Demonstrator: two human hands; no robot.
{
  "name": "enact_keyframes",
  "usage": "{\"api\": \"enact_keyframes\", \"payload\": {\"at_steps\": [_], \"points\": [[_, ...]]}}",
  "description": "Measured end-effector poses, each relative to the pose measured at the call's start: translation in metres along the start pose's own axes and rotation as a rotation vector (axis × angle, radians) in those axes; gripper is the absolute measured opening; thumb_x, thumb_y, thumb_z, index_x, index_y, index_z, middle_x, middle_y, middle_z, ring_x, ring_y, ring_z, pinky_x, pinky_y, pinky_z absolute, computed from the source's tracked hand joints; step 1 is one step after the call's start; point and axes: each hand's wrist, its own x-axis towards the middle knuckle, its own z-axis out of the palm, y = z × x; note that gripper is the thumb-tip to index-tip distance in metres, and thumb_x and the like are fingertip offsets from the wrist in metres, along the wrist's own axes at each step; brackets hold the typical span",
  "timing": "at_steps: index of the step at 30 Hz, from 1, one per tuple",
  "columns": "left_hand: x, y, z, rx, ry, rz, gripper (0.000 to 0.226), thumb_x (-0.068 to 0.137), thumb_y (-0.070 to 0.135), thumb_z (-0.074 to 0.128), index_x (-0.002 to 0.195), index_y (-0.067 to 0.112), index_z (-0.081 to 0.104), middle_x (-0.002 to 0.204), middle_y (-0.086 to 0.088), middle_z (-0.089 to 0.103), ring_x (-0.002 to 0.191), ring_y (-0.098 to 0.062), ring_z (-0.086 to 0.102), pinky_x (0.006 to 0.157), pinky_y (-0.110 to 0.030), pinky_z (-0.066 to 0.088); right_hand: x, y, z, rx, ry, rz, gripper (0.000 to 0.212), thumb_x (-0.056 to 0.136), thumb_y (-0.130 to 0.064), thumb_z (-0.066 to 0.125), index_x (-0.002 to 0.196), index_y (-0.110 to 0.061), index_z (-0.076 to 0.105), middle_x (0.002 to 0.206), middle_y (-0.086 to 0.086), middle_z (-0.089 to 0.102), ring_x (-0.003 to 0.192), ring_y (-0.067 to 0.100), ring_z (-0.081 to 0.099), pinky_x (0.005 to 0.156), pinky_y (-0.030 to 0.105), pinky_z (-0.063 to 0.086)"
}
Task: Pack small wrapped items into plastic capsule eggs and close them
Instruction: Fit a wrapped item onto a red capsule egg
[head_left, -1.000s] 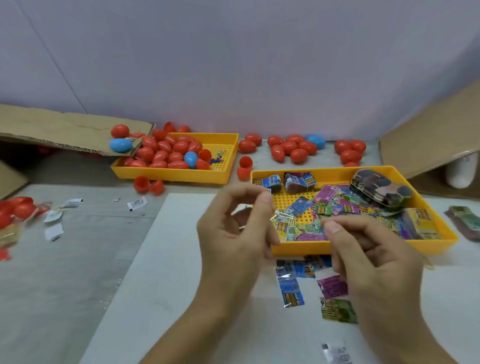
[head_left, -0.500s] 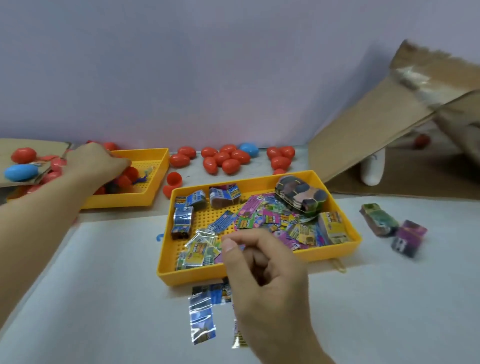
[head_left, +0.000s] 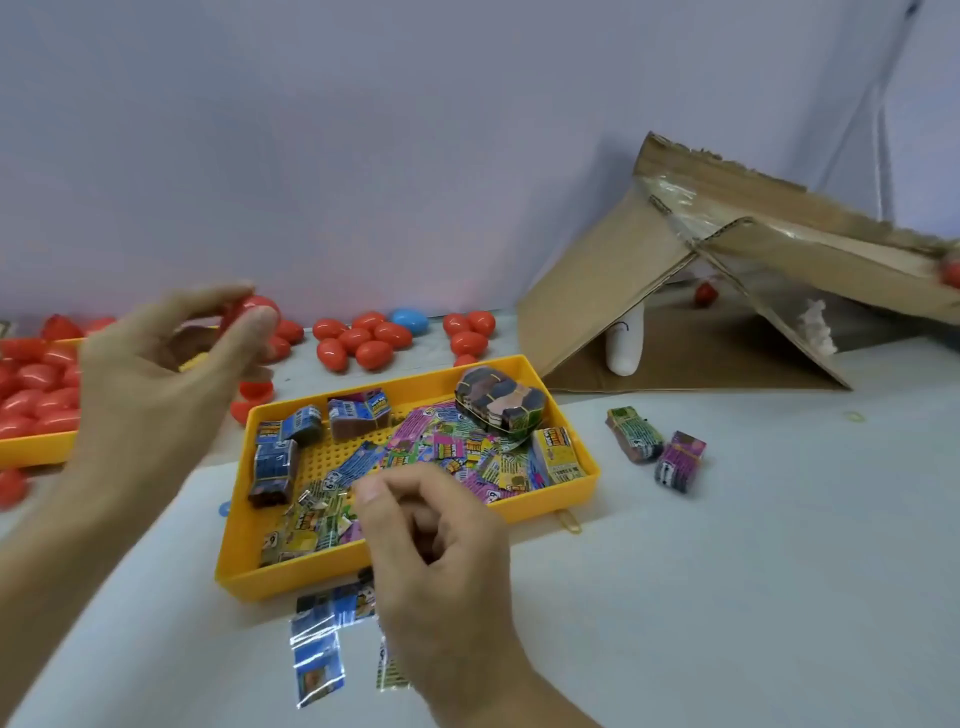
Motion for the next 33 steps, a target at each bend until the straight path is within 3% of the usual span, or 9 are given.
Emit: {"api": "enact_keyframes", "payload": {"at_steps": [3, 6, 11, 17, 19, 22, 25, 28, 33], "points": [[-0.047, 0.031, 0.026, -0.218, -0.081, 0.009, 0.034, 0.072, 0.04, 0.079, 0.105, 0.04, 0.073, 0.095, 0.006, 0.075, 0.076, -0.006, 0.071, 0.065, -0.015, 0.056, 0.0, -0.005, -0.002, 0.087, 0.02, 0.045, 0.048, 0.091, -0.056, 0.051, 0.074, -0.012, 0.062, 0.05, -0.009, 0.04, 0.048, 0.008, 0.037, 0.045, 0.027, 0.03], [-0.097, 0.033, 0.041, -0.419, -0.065, -0.141, 0.044, 0.06, 0.029, 0.082, 0.102, 0.039, 0.075, 0.1, 0.004, 0.075, 0.085, -0.008, 0.073, 0.068, -0.018, 0.058, 0.0, -0.009, -0.004, 0.121, 0.033, 0.026, 0.045, 0.092, -0.054, 0.05, 0.056, -0.028, 0.055, 0.049, -0.01, 0.042, 0.047, 0.008, 0.04, 0.046, 0.023, 0.034], [-0.132, 0.022, 0.025, -0.333, 0.02, -0.069, 0.04, 0.066, 0.011, 0.078, 0.104, 0.025, 0.074, 0.105, -0.008, 0.071, 0.096, -0.024, 0.071, 0.075, -0.024, 0.059, -0.01, -0.013, -0.001, 0.042, -0.15, 0.124, 0.042, 0.096, -0.041, 0.061, 0.057, -0.026, 0.059, 0.049, -0.01, 0.053, 0.047, 0.005, 0.051, 0.05, 0.018, 0.043], [-0.125, 0.02, 0.02, -0.393, -0.138, -0.046, 0.04, 0.072, 0.006, 0.084, 0.102, 0.03, 0.075, 0.113, -0.001, 0.064, 0.104, -0.022, 0.067, 0.075, -0.023, 0.057, -0.025, -0.021, -0.012, 0.174, -0.155, 0.302, 0.04, 0.091, -0.042, 0.062, 0.062, -0.015, 0.062, 0.048, 0.009, 0.049, 0.034, 0.008, 0.039, 0.04, 0.015, 0.034], [-0.126, 0.022, 0.021, -0.422, -0.144, -0.054, 0.034, 0.075, 0.015, 0.078, 0.103, 0.035, 0.073, 0.107, -0.001, 0.066, 0.096, -0.02, 0.07, 0.073, -0.022, 0.058, -0.03, -0.022, -0.017, 0.148, -0.135, 0.306, 0.039, 0.092, -0.044, 0.063, 0.064, -0.017, 0.064, 0.048, 0.01, 0.049, 0.034, 0.009, 0.037, 0.039, 0.017, 0.033], [-0.127, 0.028, 0.02, -0.439, -0.044, -0.112, 0.018, 0.079, 0.039, 0.068, 0.096, 0.036, 0.073, 0.084, -0.007, 0.071, 0.063, -0.021, 0.071, 0.057, -0.022, 0.057, -0.03, -0.025, -0.022, 0.059, -0.154, 0.234, 0.032, 0.09, -0.041, 0.061, 0.073, -0.015, 0.068, 0.049, 0.006, 0.053, 0.035, 0.006, 0.041, 0.041, 0.016, 0.035], [-0.125, 0.025, 0.019, -0.503, -0.034, -0.207, 0.028, 0.078, 0.051, 0.06, 0.088, 0.028, 0.073, 0.059, -0.014, 0.063, 0.042, -0.03, 0.06, 0.04, -0.03, 0.051, -0.024, -0.026, -0.024, 0.0, -0.205, 0.181, 0.024, 0.089, -0.035, 0.063, 0.081, -0.014, 0.07, 0.051, 0.002, 0.057, 0.038, 0.003, 0.045, 0.043, 0.014, 0.037], [-0.121, 0.022, 0.02, -0.566, -0.068, -0.282, 0.036, 0.078, 0.055, 0.058, 0.088, 0.024, 0.073, 0.054, -0.015, 0.058, 0.036, -0.035, 0.053, 0.035, -0.03, 0.044, -0.02, -0.022, -0.025, 0.006, -0.247, 0.168, 0.016, 0.086, -0.027, 0.068, 0.093, -0.013, 0.071, 0.057, 0.001, 0.061, 0.044, 0.002, 0.052, 0.047, 0.014, 0.04], [-0.121, 0.02, 0.022, -0.534, 0.008, -0.246, 0.029, 0.083, 0.047, 0.064, 0.081, 0.02, 0.072, 0.051, -0.015, 0.059, 0.036, -0.033, 0.055, 0.036, -0.031, 0.047, -0.02, -0.016, -0.028, 0.033, -0.274, 0.147, 0.03, 0.083, -0.019, 0.069, 0.113, -0.027, 0.072, 0.076, 0.0, 0.066, 0.055, 0.008, 0.055, 0.05, 0.016, 0.044]]}}
